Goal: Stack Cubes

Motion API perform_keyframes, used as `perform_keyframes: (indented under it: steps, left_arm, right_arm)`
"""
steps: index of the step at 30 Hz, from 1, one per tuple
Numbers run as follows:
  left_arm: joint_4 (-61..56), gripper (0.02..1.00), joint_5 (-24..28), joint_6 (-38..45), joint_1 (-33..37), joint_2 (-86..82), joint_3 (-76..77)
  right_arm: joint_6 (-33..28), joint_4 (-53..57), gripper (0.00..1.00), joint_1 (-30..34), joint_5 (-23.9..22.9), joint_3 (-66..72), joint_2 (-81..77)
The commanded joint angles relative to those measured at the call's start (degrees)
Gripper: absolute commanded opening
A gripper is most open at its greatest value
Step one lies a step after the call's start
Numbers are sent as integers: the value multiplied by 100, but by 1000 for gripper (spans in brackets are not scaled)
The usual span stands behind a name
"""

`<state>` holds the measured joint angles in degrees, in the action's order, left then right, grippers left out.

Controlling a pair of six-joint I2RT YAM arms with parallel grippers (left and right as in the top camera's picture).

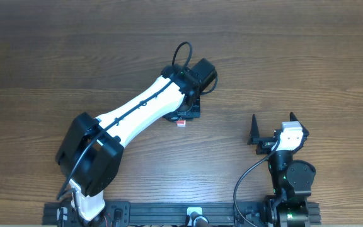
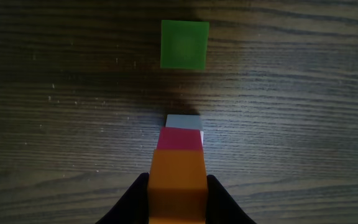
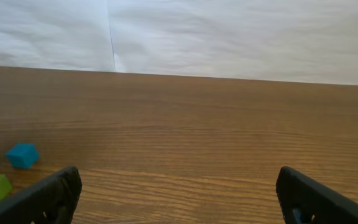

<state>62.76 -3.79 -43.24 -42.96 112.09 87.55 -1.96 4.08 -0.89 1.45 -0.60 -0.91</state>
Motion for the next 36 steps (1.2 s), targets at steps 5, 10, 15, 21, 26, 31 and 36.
perform_keyframes:
  steps: [5, 10, 15, 21, 26, 31, 36]
  left_arm:
    - [-15, 47, -146, 85, -7, 85, 52]
    - [-17, 62, -146, 85, -7, 107, 52]
    - [-17, 82, -146, 85, -7, 116, 52]
    - [-17, 121, -146, 85, -7, 118, 52]
    - [-20, 152, -146, 85, -7, 118, 52]
    - [-33, 187, -146, 85, -7, 118, 52]
    - [-37, 226, -146, 85, -7, 118, 52]
  right_arm:
    - [-26, 4, 993, -28, 61, 31, 59]
    - [-26, 7, 989, -28, 61, 31, 59]
    - [-26, 4, 993, -28, 61, 31, 59]
    - [-26, 4, 993, -28, 61, 31, 59]
    - [-26, 4, 993, -28, 61, 31, 59]
    - [-26, 4, 991, -28, 61, 31, 59]
    - [-26, 7, 993, -28, 61, 31, 59]
